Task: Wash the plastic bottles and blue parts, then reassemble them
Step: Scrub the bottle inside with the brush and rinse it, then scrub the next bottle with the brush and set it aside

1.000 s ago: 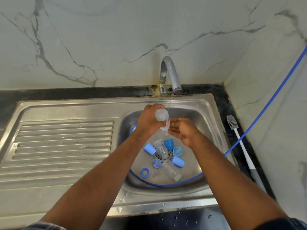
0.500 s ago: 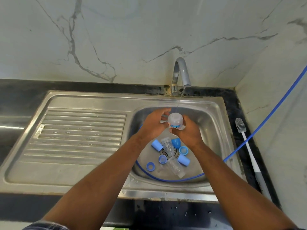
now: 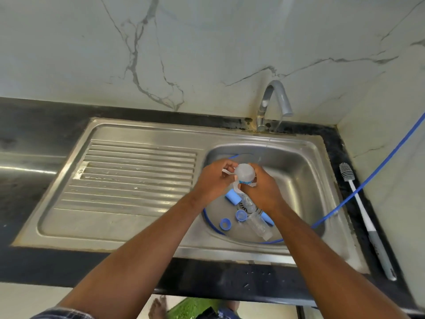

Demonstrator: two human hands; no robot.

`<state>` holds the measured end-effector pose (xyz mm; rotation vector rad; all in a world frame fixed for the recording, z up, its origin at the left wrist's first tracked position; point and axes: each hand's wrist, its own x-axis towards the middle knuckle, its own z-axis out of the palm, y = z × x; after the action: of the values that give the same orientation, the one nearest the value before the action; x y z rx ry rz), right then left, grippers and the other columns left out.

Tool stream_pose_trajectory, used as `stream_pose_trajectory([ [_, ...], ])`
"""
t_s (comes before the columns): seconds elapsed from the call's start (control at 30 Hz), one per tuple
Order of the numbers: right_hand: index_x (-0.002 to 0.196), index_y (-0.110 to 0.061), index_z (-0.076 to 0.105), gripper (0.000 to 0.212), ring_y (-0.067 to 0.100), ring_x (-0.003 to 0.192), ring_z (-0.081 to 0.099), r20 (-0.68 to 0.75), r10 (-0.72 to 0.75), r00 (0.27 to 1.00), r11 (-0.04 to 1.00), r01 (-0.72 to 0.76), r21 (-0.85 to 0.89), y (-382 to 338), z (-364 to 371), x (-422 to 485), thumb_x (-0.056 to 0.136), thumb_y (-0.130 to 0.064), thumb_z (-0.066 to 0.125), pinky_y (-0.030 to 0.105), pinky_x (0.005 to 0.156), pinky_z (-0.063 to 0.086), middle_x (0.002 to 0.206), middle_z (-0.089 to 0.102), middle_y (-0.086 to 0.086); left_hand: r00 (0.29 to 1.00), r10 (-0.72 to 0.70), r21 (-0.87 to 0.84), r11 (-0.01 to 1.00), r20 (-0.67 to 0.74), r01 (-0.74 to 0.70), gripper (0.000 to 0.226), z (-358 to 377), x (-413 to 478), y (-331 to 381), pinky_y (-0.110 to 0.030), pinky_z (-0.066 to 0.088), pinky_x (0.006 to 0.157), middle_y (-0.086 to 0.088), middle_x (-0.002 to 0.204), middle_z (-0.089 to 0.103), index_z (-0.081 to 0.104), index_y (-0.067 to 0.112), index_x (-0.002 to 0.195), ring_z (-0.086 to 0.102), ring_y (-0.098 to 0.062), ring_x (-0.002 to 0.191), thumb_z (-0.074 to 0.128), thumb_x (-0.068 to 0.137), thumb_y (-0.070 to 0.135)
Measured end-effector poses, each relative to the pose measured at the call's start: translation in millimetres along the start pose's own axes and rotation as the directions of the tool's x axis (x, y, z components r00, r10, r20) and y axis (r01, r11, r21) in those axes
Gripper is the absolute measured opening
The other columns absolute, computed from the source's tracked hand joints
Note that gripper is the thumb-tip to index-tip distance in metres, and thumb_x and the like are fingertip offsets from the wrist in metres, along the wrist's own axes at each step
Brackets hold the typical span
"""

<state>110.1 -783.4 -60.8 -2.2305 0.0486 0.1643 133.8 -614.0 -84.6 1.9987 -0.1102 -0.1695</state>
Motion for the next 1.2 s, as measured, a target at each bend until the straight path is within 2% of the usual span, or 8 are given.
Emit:
stream_pose_trajectory([
  [0.07,0.1,-0.006,0.069,0.026,0.029,0.09,0.065,-0.095,-0.069,0.993,0.996,0.063,-0.067,-17.8,20.5,-8.6,0.075,-0.004,0.077,0.039,0.076,0.049,0.097,0.071,0.011,1.0,0.011,-0.023,1.0,-0.001,-0.011,0.029,-22.7,-15.1,-6.5,-0.03,0.054,0.081,0.003,0.102,0.068,0.069,0.015,0.114,0.063,-0.005,0.085,0.073,0.086,0.007],
  [0.2,0.115,-0.015,0.065,0.046,0.025,0.098,0.063,-0.13,-0.038,0.991,0.994,0.024,-0.111,-52.3,77.1,-31.0,0.074,-0.021,0.085,0.034,0.081,0.046,0.109,0.069,0.003,1.0,-0.005,-0.041,0.999,-0.013,0.004,0.029,-79.1,-52.2,-26.0,-0.03,0.056,0.079,0.006,0.104,0.069,0.071,0.02,0.114,0.065,-0.011,0.088,0.068,0.088,0.009],
  [0.33,0.11,-0.029,0.061,0.041,0.014,0.091,0.062,-0.093,-0.079,0.993,0.996,0.075,-0.042,-97.6,139.7,-49.3,0.076,-0.027,0.084,0.032,0.08,0.05,0.1,0.066,-0.01,0.993,-0.049,-0.09,0.995,-0.109,0.039,0.019,-141.6,-89.9,-54.0,-0.02,0.052,0.061,0.002,0.104,0.069,0.072,0.019,0.112,0.067,-0.012,0.073,0.066,0.094,0.015],
  [0.53,0.108,-0.034,0.058,0.043,0.006,0.088,0.061,0.068,-0.176,0.982,0.984,0.174,0.031,-160.8,230.4,-66.1,0.076,-0.027,0.085,0.015,0.07,0.041,0.101,0.064,-0.014,0.955,-0.139,-0.136,0.985,-0.261,0.106,0.015,-233.7,-147.3,-99.3,-0.017,0.051,0.057,0.0,0.103,0.07,0.074,0.018,0.109,0.067,-0.009,0.073,0.066,0.097,0.02],
  [0.73,0.115,-0.026,0.062,0.049,0.009,0.095,0.058,0.245,-0.295,0.923,0.955,0.296,0.035,-196.8,304.8,-75.8,0.073,-0.025,0.086,0.03,0.083,0.049,0.105,0.06,-0.012,0.887,-0.217,-0.152,0.974,-0.408,0.169,0.02,-306.8,-191.6,-143.8,-0.019,0.048,0.056,0.003,0.097,0.071,0.073,0.023,0.105,0.063,-0.007,0.063,0.057,0.101,0.012],
  [0.9,0.126,-0.025,0.057,0.06,0.012,0.102,0.057,0.362,-0.307,0.88,0.936,0.348,-0.051,-214.0,349.1,-81.3,0.074,-0.033,0.086,0.03,0.086,0.047,0.119,0.062,-0.005,0.846,-0.262,-0.128,0.965,-0.464,0.228,0.018,-337.4,-212.1,-165.8,-0.026,0.053,0.059,0.004,0.095,0.073,0.074,0.019,0.106,0.066,-0.016,0.068,0.06,0.099,0.013],
  [1.07,0.126,-0.029,0.055,0.06,0.014,0.104,0.061,0.373,-0.294,0.88,0.931,0.352,-0.098,-217.5,365.9,-83.8,0.075,-0.041,0.084,0.031,0.086,0.051,0.12,0.064,-0.004,0.83,-0.269,-0.117,0.963,-0.489,0.244,0.017,-345.8,-222.5,-171.2,-0.032,0.057,0.064,0.003,0.095,0.073,0.074,0.018,0.108,0.07,-0.022,0.077,0.06,0.099,0.016],
  [1.2,0.128,-0.032,0.053,0.065,0.014,0.104,0.06,0.375,-0.271,0.886,0.926,0.347,-0.15,-217.3,367.9,-84.2,0.073,-0.045,0.085,0.03,0.084,0.051,0.122,0.063,-0.005,0.838,-0.277,-0.094,0.96,-0.47,0.265,0.015,-344.3,-218.8,-171.0,-0.029,0.057,0.068,0.007,0.095,0.072,0.074,0.021,0.108,0.069,-0.014,0.079,0.061,0.099,0.02],
])
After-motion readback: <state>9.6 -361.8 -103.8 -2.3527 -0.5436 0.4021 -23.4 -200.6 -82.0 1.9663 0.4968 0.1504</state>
